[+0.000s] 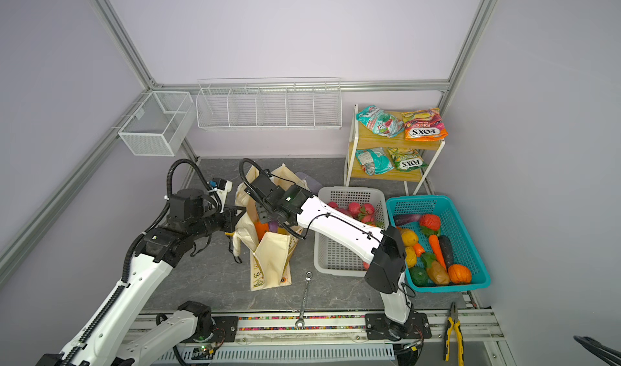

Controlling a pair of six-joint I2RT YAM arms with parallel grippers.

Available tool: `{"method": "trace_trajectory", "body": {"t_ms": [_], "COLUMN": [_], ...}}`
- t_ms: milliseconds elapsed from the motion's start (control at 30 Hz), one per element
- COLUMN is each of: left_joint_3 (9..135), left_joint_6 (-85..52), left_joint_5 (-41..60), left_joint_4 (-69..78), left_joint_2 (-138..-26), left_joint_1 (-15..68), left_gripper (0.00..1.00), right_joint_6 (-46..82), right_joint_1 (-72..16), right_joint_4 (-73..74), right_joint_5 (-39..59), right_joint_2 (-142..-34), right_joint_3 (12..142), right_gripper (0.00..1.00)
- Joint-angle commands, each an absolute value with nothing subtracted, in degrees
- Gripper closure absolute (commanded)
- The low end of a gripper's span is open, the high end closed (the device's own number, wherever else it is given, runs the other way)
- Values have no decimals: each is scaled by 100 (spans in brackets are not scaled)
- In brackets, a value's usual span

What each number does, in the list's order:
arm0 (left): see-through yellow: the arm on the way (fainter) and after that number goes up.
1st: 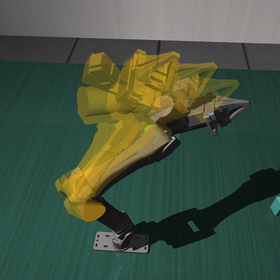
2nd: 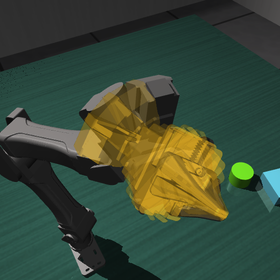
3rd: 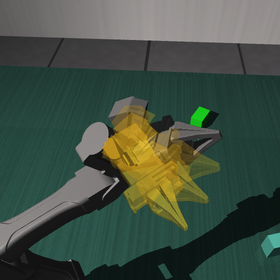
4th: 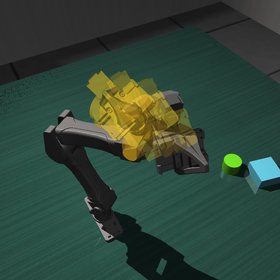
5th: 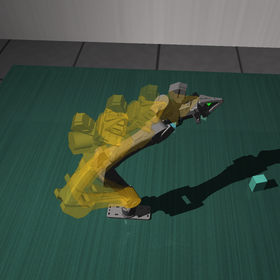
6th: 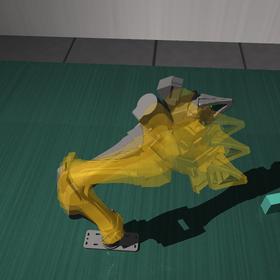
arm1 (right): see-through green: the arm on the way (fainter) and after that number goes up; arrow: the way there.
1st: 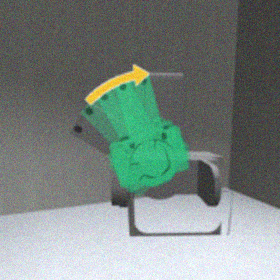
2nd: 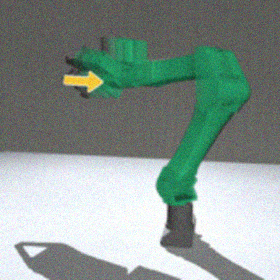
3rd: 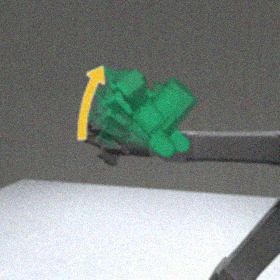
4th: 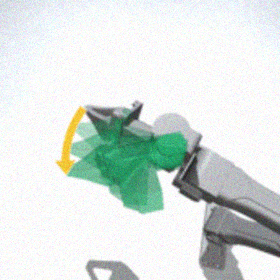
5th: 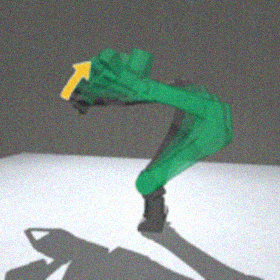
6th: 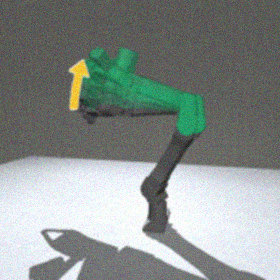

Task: Place the food into the grocery bag and tie it
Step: 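Carry the purple eggplant with the right gripper over the tote bag, then lower the purple eggplant into the bag with the right gripper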

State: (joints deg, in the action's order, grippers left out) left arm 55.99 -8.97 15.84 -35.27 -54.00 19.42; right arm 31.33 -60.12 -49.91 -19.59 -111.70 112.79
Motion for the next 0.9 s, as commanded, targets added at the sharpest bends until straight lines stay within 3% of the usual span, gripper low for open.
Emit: {"method": "trace_trajectory", "body": {"t_ms": [0,667,867], "left_joint_3": [5590,5578,5585], "left_joint_6": [-849,-852,-853], "left_joint_5": [1551,1638,1644], "left_joint_4": [-3357,-3325,-3331], "left_joint_2": [-5369,-5397,-5392], "left_joint_1": [1960,1960,1960], "left_gripper": [100,100,100], "right_joint_6": [3243,3375,3381], "right_joint_1": [-6053,-6058,-6034], "right_joint_4": [-5192,-5020,-5010], "right_joint_5": [-1648,-934,-801], "right_joint_2": [-11321,-12326,-12540], "right_joint_3": [11285,11435,11435], "right_gripper": [62,55,47]}}
